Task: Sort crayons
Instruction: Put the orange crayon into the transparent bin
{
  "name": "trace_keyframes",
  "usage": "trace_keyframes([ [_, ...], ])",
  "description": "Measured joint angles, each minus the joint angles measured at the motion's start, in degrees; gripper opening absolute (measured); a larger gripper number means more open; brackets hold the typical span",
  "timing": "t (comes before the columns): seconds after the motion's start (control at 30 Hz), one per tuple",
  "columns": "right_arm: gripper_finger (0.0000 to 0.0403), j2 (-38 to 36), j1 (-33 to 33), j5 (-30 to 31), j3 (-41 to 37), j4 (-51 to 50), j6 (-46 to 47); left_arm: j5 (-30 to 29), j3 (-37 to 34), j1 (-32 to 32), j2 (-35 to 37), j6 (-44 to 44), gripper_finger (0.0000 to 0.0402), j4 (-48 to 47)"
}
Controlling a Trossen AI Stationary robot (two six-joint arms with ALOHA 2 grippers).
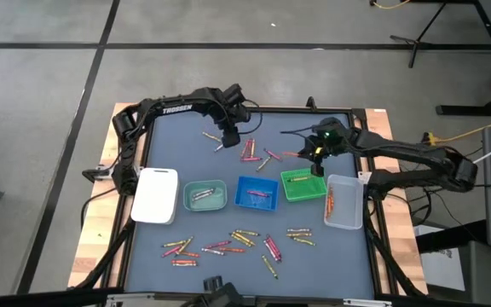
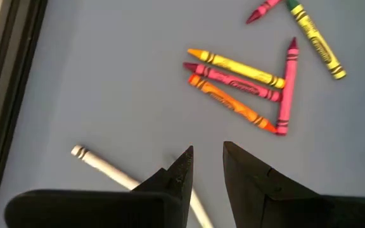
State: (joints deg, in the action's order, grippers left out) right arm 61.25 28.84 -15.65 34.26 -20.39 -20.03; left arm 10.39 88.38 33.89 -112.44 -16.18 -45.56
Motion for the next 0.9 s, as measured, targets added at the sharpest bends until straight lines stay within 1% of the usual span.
trace_keyframes([
  [0.17,0.0033,-5.8,-1.1,-0.8,0.0,-6.2,6.2,-0.7,0.0,1.6,0.0,-0.9,0.007,0.0],
  [0.27,0.0033,-8.7,-4.2,-1.3,0.0,-8.5,9.7,-0.8,0.0,2.4,0.0,-0.9,0.007,0.0],
  [0.4,0.0033,-11.3,-10.5,-2.0,0.1,-10.2,15.0,-1.0,0.0,2.7,0.0,-0.9,0.007,0.0],
  [0.57,0.0033,-12.9,-18.5,-1.7,0.1,-14.9,21.3,-1.0,0.0,2.0,0.0,-0.9,0.007,0.0],
  [0.67,0.0033,-13.0,-22.7,-1.5,0.4,-15.9,25.6,-1.0,0.0,1.3,0.0,-0.9,0.007,0.0],
  [0.73,0.0033,-13.2,-25.2,-1.5,0.7,-17.9,28.3,-1.0,0.0,0.9,0.0,-0.9,0.007,0.0],
  [0.9,0.0033,-13.1,-29.9,-1.4,0.7,-22.5,38.2,-0.9,0.0,-0.2,0.0,-0.8,0.007,0.0],
])
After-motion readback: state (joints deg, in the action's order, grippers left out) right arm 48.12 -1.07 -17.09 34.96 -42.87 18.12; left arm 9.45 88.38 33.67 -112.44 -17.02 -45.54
